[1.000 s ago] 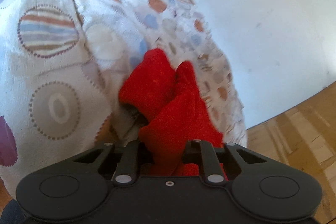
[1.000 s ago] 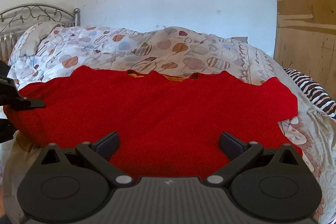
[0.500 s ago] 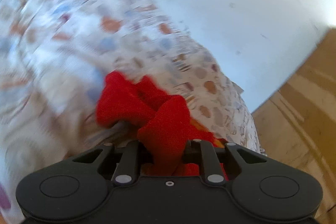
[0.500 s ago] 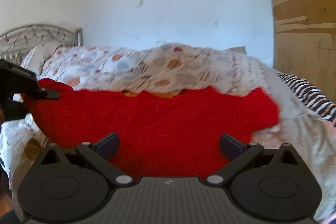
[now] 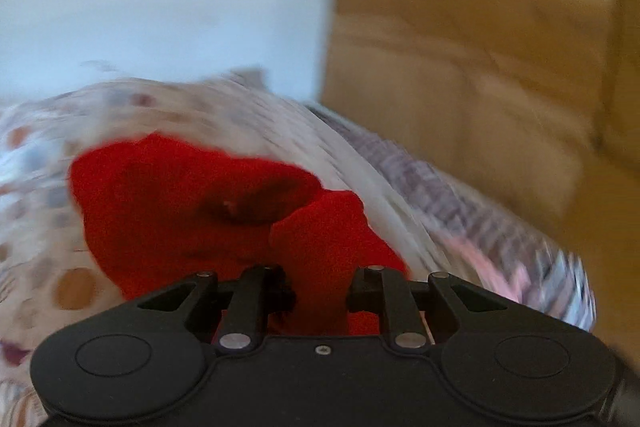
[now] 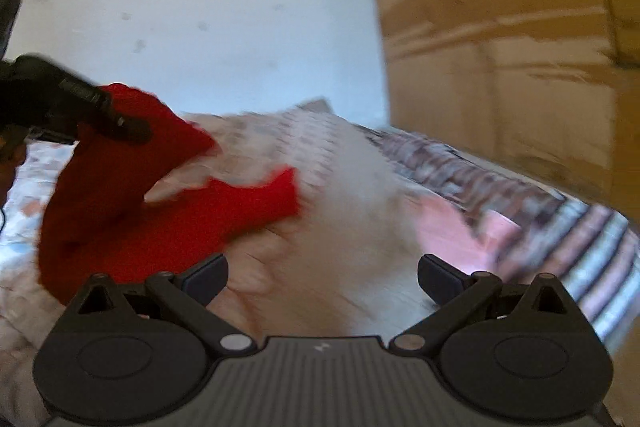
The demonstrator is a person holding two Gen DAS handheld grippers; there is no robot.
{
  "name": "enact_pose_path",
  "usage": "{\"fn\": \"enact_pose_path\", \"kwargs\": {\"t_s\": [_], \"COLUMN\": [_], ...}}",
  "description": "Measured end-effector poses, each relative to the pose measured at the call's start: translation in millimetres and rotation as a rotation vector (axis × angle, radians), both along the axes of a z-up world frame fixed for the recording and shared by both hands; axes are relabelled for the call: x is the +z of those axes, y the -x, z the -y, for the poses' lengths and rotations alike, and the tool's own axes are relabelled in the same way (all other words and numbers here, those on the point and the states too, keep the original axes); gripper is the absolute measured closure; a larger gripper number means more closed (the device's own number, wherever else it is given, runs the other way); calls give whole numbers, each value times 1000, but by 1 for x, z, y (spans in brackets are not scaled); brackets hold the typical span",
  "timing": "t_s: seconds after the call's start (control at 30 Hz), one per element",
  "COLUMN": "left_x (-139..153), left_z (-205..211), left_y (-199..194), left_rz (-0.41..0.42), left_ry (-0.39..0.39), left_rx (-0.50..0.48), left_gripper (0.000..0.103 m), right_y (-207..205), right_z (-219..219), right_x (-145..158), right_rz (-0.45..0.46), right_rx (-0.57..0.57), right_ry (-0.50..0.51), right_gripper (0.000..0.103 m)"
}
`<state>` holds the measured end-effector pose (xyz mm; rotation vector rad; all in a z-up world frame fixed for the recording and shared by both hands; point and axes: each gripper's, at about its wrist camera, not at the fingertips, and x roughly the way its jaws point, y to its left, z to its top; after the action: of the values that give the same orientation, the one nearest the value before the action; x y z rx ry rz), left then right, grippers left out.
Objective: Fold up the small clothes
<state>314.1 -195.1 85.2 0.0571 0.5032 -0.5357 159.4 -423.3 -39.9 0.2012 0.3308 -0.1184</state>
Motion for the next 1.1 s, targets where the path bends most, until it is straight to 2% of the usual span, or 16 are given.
{"fn": "enact_pose_path", "kwargs": {"t_s": [0.07, 0.13, 0.27, 0.33, 0.4, 0.43, 0.5, 0.63, 0.7, 0.77, 0.93, 1.03, 1.1], "left_x": [-17, -32, -37, -33, -32, -30, -28, -22, -19, -16, -16, -25, -35], "left_z": [14, 19, 7, 2, -5, -7, -10, -22, -34, -46, -87, -110, -119], "left_y": [6, 10, 11, 10, 10, 12, 21, 43, 51, 55, 51, 33, 18], "left_rz": [-22, -45, -63, -74, -92, -94, -86, -71, -65, -60, -76, -193, -284], "left_ry": [-63, -95, -57, -19, 29, 54, 82, 138, 168, 196, 281, 355, 415], "left_rx": [-62, -78, -66, -76, -103, -118, -137, -154, -125, -75, 164, 310, 348], "left_gripper": [84, 83, 80, 73, 57, 52, 35, 16, 5, 1, 1, 1, 1], "right_y": [8, 12, 20, 19, 19, 18, 19, 22, 22, 22, 16, 4, -6], "right_z": [14, 22, 26, 25, 22, 22, 18, 13, 12, 12, 10, 8, 6], "right_x": [-12, -22, -34, -35, -34, -33, -33, -31, -31, -30, -20, -8, 1], "right_rz": [-40, -72, -106, -107, -104, -103, -104, -111, -116, -119, -87, -48, -19], "right_rx": [-45, -67, -80, -80, -80, -78, -73, -71, -75, -80, -87, -76, -63], "right_ry": [-25, -43, -43, -44, -46, -46, -43, -35, -36, -40, -59, -77, -94], "right_gripper": [0, 0, 0, 0, 0, 0, 0, 0, 0, 0, 0, 0, 0]}}
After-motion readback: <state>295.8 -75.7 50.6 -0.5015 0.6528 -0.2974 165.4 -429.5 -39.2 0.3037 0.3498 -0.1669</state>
